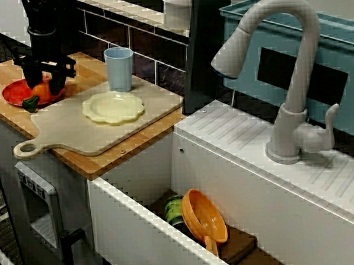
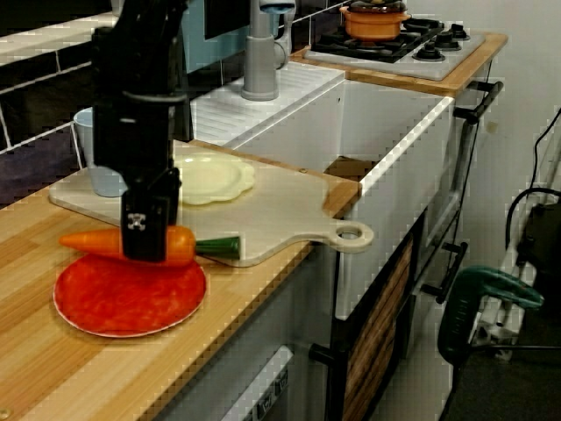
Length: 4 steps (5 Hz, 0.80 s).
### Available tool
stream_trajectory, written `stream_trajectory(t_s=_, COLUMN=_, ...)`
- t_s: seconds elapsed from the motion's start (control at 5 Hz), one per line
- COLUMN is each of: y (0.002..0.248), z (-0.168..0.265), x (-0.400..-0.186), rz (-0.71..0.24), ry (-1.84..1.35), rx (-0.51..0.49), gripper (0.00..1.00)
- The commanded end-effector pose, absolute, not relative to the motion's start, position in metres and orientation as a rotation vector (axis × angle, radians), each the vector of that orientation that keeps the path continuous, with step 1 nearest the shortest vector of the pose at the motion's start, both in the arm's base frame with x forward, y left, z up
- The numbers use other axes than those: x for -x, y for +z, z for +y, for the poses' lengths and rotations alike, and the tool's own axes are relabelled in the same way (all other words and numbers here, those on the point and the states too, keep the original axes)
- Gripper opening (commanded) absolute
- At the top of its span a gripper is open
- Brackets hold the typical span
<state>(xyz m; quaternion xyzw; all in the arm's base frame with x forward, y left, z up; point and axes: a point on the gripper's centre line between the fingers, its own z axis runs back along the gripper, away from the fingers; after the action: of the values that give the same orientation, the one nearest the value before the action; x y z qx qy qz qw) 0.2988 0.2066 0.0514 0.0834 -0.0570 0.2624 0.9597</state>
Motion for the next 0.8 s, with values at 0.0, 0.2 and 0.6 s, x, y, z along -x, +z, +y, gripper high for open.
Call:
stream_trajectory(t_s=0.0, y=0.113, z=0.197, x=-0.301, rz=-0.212, ry=0.479, rx=-0.137, gripper=0.00)
stream_trajectory(t_s=0.2, y=0.124, z=0.187, x=-0.303, rz=-0.209, ry=0.455, rx=-0.109, gripper=0.00)
stream_trajectory(t_s=0.6, y=0.128, z=0.147, x=-0.303, rz=-0.192, ry=0.350, rx=-0.103, gripper=0.00)
